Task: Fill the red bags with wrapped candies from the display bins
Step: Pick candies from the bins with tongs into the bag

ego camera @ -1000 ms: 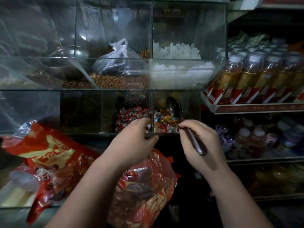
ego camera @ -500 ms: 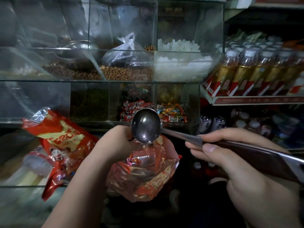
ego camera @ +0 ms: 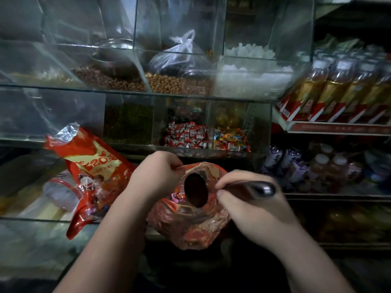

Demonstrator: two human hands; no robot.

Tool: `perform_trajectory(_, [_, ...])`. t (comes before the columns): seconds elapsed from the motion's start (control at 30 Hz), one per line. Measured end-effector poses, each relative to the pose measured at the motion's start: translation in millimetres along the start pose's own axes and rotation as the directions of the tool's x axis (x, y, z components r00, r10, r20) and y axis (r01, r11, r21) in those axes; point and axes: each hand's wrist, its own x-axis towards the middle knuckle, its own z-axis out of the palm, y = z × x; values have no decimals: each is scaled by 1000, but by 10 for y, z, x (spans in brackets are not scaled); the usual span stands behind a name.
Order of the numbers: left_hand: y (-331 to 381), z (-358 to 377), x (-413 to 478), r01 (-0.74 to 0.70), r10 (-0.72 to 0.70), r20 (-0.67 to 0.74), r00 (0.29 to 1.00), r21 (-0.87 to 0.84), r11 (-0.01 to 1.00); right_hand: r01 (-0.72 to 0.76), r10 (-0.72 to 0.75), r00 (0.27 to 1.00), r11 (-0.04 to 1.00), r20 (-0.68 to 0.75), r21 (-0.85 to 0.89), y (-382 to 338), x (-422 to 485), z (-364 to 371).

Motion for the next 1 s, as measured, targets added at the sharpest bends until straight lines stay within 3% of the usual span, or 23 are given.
perform_trajectory(0.1, [-187, -46, -180, 169, -194, 205, 959, 130, 977, 51, -41, 995, 992, 93, -113, 260, 171, 285])
perform_trajectory(0.17, [-322, -82, -251, 253, -309, 262, 914, 228, 940, 75, -49, 990, 978, 133, -197, 418, 266, 455])
perform_trajectory(0.23, [-369, -99, -262, 283, -327, 200, 924, 223, 933, 63, -32, 991, 968, 133, -242, 560, 346, 581])
perform_trajectory(0.33, [-342, -44, -219, 257, -263, 60, 963, 93, 962, -115, 117, 993, 971, -3, -211, 723, 426, 768])
perform_trajectory(0.43, [-227, 57, -173, 233, -233, 22, 972, -19, 972, -379, 361, 916, 921, -174, -84, 841, 513, 909])
perform_trajectory(0.53, [-65, 138, -140, 157, -159, -19, 987, -85, 984, -563, 586, 747, 809, -315, 170, 906, 564, 961])
perform_trajectory(0.67, [300, 311, -165, -26, 34, 60, 998, -119, 993, -510, 702, 684, 656, -201, 556, 946, 537, 975])
perform_trajectory(0.73, [506, 456, -171, -88, 101, 98, 990, -131, 988, -488, 779, 626, 440, -49, 754, 914, 530, 942])
perform_trajectory(0.8, [653, 585, -137, -113, 125, 73, 990, -142, 983, -376, 790, 611, 230, 54, 897, 985, 494, 919])
perform_trajectory(0.87, [708, 657, -105, -110, 122, 63, 991, -171, 979, -304, 766, 642, 227, 23, 925, 1008, 407, 921])
perform_trajectory(0.9, [706, 678, -105, -103, 116, 61, 991, -182, 978, -330, 777, 629, 254, 11, 909, 1018, 362, 897])
perform_trajectory(1.0, [654, 696, -150, -85, 90, 12, 996, -224, 971, -392, 798, 595, 187, 93, 901, 1084, 323, 863])
